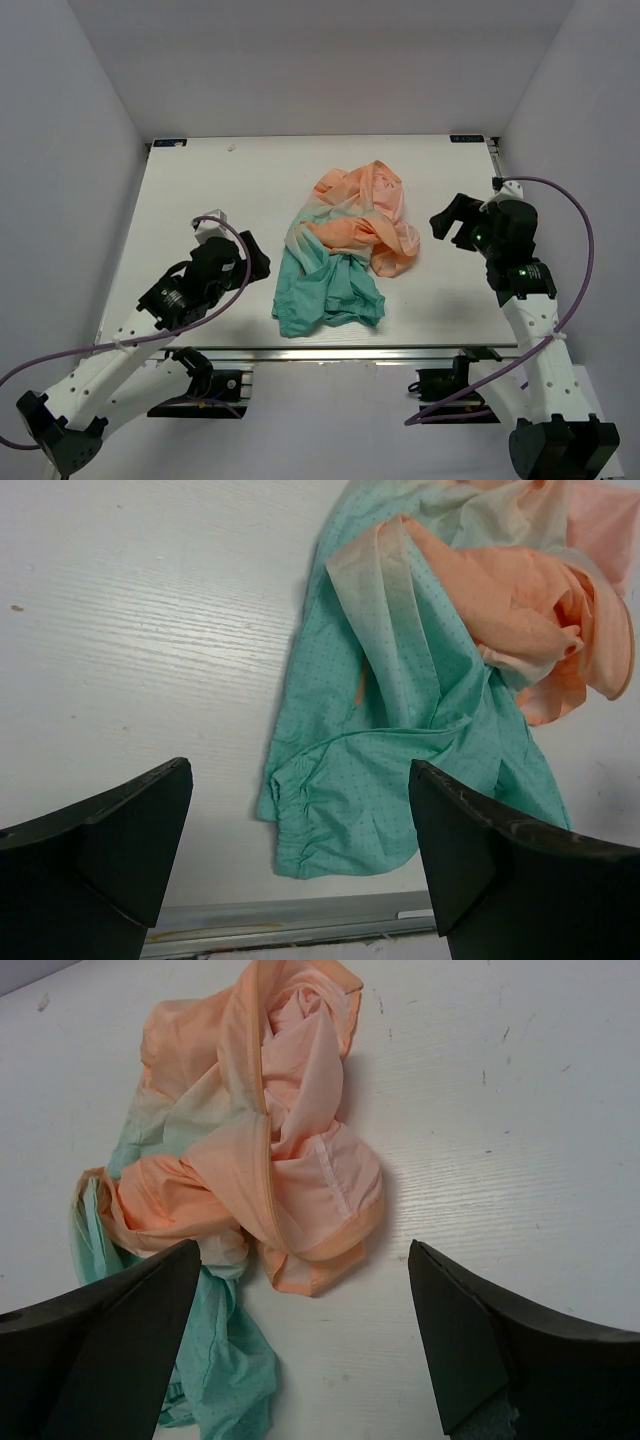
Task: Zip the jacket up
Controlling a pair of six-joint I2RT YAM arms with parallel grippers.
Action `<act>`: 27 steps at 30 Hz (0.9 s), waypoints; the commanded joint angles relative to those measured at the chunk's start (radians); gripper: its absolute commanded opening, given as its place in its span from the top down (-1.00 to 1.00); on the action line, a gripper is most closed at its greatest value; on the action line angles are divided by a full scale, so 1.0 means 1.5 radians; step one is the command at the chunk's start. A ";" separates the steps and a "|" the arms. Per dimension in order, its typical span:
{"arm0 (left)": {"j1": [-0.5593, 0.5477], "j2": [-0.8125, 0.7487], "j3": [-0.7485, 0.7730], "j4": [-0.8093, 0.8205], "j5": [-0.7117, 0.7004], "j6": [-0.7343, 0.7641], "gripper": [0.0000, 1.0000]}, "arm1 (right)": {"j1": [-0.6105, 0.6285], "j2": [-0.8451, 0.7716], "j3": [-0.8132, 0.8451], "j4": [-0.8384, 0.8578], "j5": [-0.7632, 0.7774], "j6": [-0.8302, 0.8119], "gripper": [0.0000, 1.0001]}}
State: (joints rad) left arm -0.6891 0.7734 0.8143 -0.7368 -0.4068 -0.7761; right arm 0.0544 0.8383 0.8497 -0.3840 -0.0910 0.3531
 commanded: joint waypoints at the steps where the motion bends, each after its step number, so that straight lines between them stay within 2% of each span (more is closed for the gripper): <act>1: 0.000 0.007 -0.026 0.057 0.040 -0.005 -0.96 | 0.000 -0.016 -0.022 0.055 -0.023 0.000 -0.79; 7: 0.000 0.063 -0.015 0.093 0.032 0.015 -0.96 | 0.000 -0.013 -0.022 0.042 -0.006 0.011 -0.79; 10: 0.000 0.116 0.027 0.140 -0.008 0.052 -0.96 | 0.000 0.012 -0.005 0.011 0.014 0.019 -0.79; 14: 0.015 0.242 0.118 0.216 0.000 0.130 -0.96 | 0.000 0.061 0.007 -0.005 -0.009 0.029 -0.79; 15: 0.028 0.314 0.177 0.223 0.024 0.165 -0.96 | 0.001 0.068 0.004 0.002 -0.017 0.029 -0.79; 17: 0.040 0.393 0.243 0.237 0.049 0.195 -0.96 | 0.000 0.102 0.006 0.004 -0.035 0.035 -0.79; 18: 0.046 0.477 0.314 0.237 0.068 0.210 -0.96 | 0.000 0.115 0.012 -0.004 -0.037 0.034 -0.79; 20: 0.060 0.562 0.390 0.223 0.110 0.244 -0.96 | 0.000 0.160 0.026 0.003 -0.062 0.038 -0.79; 21: 0.063 0.602 0.460 0.221 0.118 0.272 -0.96 | 0.001 0.174 0.024 0.017 -0.070 0.047 -0.79; 22: 0.063 0.680 0.496 0.215 0.119 0.284 -0.96 | 0.001 0.188 0.022 0.043 -0.077 0.052 -0.79; 24: 0.063 0.757 0.569 0.193 0.113 0.306 -0.96 | 0.002 0.234 0.027 0.061 -0.067 0.070 -0.79; 25: 0.063 0.828 0.641 0.186 0.116 0.312 -0.96 | 0.004 0.268 0.040 0.066 -0.066 0.073 -0.79; 27: 0.063 0.895 0.704 0.170 0.124 0.328 -0.96 | 0.014 0.300 0.049 0.081 -0.056 0.084 -0.79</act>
State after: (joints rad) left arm -0.5945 2.0216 1.7611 -0.4183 -0.2611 -0.3679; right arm 0.0589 1.2400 0.8627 -0.3370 -0.1669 0.4393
